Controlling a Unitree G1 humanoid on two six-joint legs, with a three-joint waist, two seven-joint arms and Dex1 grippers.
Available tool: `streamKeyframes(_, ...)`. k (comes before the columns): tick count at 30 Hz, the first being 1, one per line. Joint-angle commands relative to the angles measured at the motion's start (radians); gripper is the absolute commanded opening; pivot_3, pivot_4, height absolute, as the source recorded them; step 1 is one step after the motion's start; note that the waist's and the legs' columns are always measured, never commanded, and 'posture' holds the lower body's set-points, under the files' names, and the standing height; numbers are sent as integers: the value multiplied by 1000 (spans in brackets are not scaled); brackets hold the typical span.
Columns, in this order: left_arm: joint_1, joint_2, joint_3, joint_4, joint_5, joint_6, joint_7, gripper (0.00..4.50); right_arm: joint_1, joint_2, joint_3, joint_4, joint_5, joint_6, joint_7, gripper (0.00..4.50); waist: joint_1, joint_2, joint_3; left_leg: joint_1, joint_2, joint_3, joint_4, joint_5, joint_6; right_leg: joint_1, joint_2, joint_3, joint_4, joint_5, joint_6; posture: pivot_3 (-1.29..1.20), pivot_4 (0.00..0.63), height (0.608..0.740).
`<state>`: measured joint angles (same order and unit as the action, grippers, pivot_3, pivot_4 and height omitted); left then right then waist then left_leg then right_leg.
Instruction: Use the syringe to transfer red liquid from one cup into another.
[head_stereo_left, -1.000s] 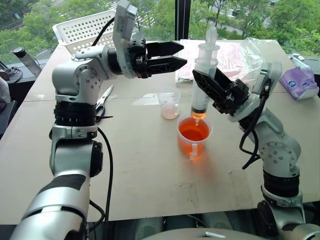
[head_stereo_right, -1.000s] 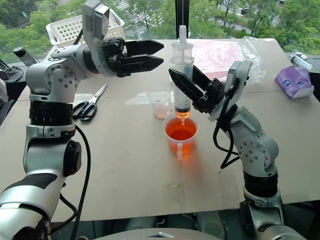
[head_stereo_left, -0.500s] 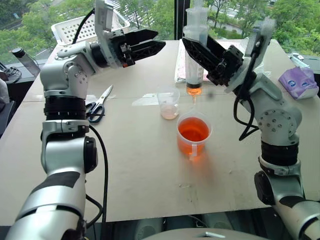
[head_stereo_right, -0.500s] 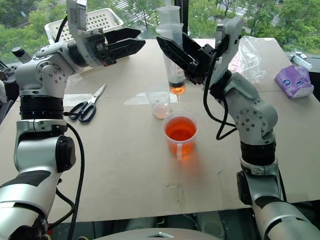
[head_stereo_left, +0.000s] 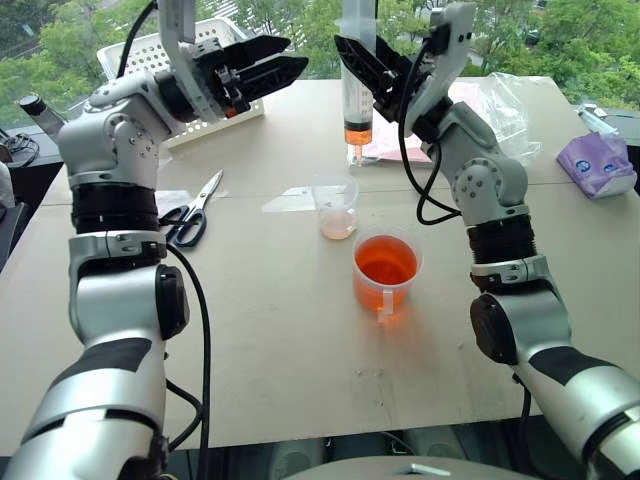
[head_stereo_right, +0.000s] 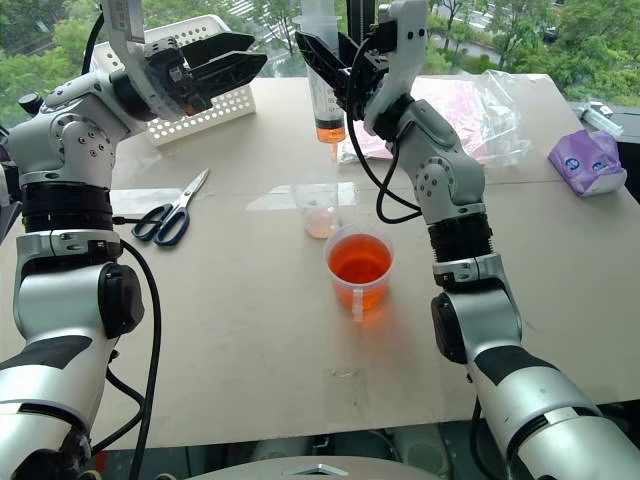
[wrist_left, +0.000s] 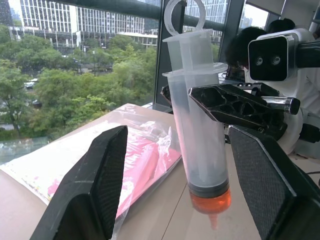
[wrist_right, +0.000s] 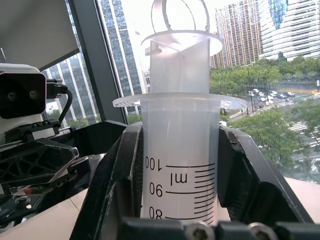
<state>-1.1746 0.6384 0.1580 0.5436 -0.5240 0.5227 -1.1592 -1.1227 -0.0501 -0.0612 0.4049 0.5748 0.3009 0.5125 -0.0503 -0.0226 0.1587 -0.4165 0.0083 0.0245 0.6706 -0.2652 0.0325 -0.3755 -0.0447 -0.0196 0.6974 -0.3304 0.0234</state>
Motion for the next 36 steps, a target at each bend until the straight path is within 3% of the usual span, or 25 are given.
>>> streamKeyframes(1,-45,6,31,-10,-9,-11,12,3220,-40,21,-12,4,-16,-43,27,1510,-3,0,0,0,0,0,0,0,0,0,0,0,0,0,0,0,150,740)
streamKeyframes(15,-118,-68,62,32,-17,-23,108,3220,-118,71,-16,181,-103,-123,70,1510,-19,0,0,0,0,0,0,0,0,0,0,0,1,0,0,0,150,740)
streamKeyframes(36,-162,-128,72,60,-21,-32,135,3220,-112,83,-8,183,-139,-158,135,1510,-19,0,0,0,0,0,0,1,-1,0,0,0,1,0,0,0,150,740)
